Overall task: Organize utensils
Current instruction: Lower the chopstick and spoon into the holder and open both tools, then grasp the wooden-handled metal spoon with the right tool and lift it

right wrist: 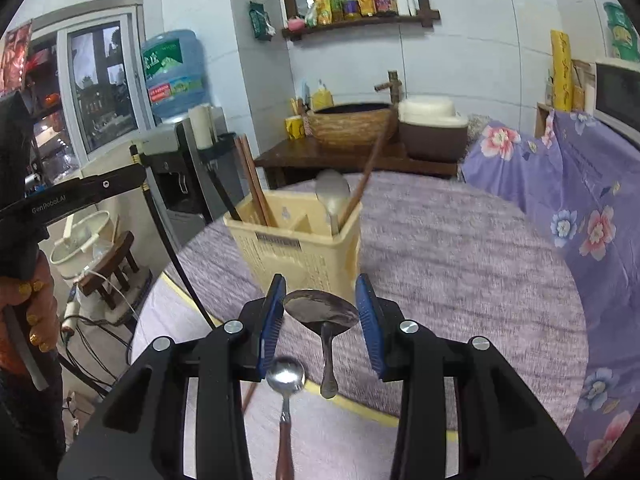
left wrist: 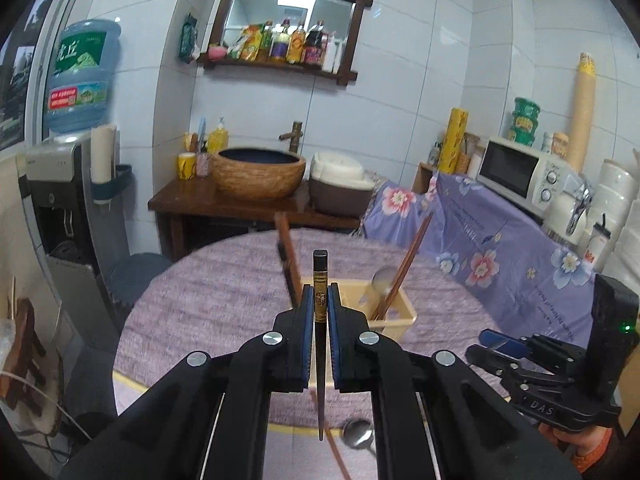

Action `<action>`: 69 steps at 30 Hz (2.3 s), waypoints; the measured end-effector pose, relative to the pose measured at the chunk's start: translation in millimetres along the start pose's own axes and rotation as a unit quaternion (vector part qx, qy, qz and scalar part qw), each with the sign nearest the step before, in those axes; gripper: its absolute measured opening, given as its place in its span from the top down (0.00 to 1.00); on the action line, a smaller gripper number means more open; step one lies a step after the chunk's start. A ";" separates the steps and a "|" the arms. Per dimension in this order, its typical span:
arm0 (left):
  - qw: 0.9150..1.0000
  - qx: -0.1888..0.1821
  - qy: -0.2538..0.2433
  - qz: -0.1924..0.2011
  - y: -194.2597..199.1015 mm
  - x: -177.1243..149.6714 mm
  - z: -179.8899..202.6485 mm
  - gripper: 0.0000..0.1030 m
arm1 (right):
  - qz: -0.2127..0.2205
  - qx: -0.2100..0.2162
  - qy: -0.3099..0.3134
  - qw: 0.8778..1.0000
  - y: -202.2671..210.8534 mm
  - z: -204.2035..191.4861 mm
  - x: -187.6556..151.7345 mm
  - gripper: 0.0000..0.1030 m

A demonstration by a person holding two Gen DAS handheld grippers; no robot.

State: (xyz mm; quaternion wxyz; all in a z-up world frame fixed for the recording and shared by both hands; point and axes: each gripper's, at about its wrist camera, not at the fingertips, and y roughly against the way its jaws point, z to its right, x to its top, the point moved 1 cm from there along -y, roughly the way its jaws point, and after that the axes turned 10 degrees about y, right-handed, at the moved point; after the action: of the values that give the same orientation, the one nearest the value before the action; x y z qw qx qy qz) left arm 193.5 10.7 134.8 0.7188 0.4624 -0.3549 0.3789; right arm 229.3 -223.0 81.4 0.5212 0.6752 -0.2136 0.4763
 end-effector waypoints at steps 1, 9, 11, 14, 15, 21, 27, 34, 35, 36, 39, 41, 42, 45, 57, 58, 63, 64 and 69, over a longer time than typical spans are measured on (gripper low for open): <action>1.000 -0.004 -0.001 0.010 4.3 9.1 3.9 0.92 | 0.009 0.001 0.006 1.000 3.2 -1.5 12.4 0.64; 0.995 -0.001 -0.017 0.096 12.0 86.7 45.6 0.92 | 0.085 -0.022 0.040 0.995 15.7 -4.8 112.6 0.64; 0.994 0.010 -0.019 0.106 -1.9 91.8 51.7 0.92 | 0.087 -0.023 0.037 0.995 8.5 -4.0 123.4 0.64; 0.994 0.023 -0.016 0.104 -27.2 83.2 51.2 0.92 | 0.088 -0.040 0.041 0.995 -8.4 -4.3 121.6 0.64; 0.995 0.025 -0.015 0.100 -34.3 78.3 49.1 0.92 | 0.088 -0.046 0.042 0.994 -14.9 -4.0 117.7 0.64; 0.997 0.038 -0.014 0.064 -65.5 39.2 36.9 0.92 | 0.058 -0.051 0.032 0.997 -54.4 -1.2 82.2 0.64; 0.999 0.045 -0.019 0.021 -86.1 11.7 28.8 0.92 | 0.033 -0.051 0.030 0.998 -76.1 -1.7 53.0 0.64; 0.998 0.059 -0.030 -0.012 -104.2 -5.1 23.7 0.92 | 0.016 -0.059 0.040 0.997 -90.6 -6.2 36.5 0.64; 0.998 0.061 -0.031 -0.011 -105.2 -6.5 22.5 0.92 | 0.014 -0.060 0.042 0.997 -92.4 -6.7 34.2 0.64; 0.997 0.066 -0.034 -0.006 -104.9 -7.0 21.8 0.92 | 0.012 -0.060 0.041 0.997 -94.1 -6.5 31.9 0.64; 0.997 0.069 -0.036 -0.006 -105.5 -7.0 21.0 0.92 | 0.010 -0.059 0.037 0.998 -96.4 -6.8 28.0 0.64; 0.997 0.071 -0.037 -0.008 -105.6 -6.9 20.9 0.92 | 0.009 -0.060 0.041 0.997 -98.1 -8.0 26.9 0.64; 0.997 0.072 -0.036 -0.009 -105.0 -6.7 20.6 0.91 | 0.008 -0.062 0.043 0.997 -99.0 -8.4 26.5 0.64; 0.997 0.072 -0.039 -0.006 -100.1 -6.9 20.5 0.85 | 0.012 -0.067 0.046 0.997 -98.7 -10.3 25.0 0.63; 0.995 0.083 -0.028 0.041 -34.2 -29.4 5.1 0.29 | 0.039 -0.104 0.062 0.992 -57.9 -20.6 6.8 0.37; 0.995 0.090 -0.029 0.036 -31.5 -37.5 0.6 0.27 | 0.038 -0.099 0.058 0.993 -53.6 -21.9 2.5 0.35; 0.994 0.113 -0.009 -0.009 -34.9 -78.1 -25.0 0.26 | -0.003 -0.071 0.041 0.997 -47.1 -29.7 -31.2 0.31; 0.993 0.117 -0.002 -0.018 -35.5 -86.9 -31.2 0.26 | -0.018 -0.064 0.038 0.997 -49.2 -32.1 -41.4 0.31; 0.988 0.137 0.019 -0.067 -40.9 -130.9 -55.0 0.26 | -0.089 -0.035 0.036 0.995 -67.6 -49.2 -90.9 0.34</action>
State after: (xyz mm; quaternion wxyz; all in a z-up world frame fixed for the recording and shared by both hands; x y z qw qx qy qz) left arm 177.7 22.0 -11.6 0.6789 0.5719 -0.2545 0.3837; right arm 220.4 -172.5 -30.9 0.5923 0.6553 -0.1507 0.4439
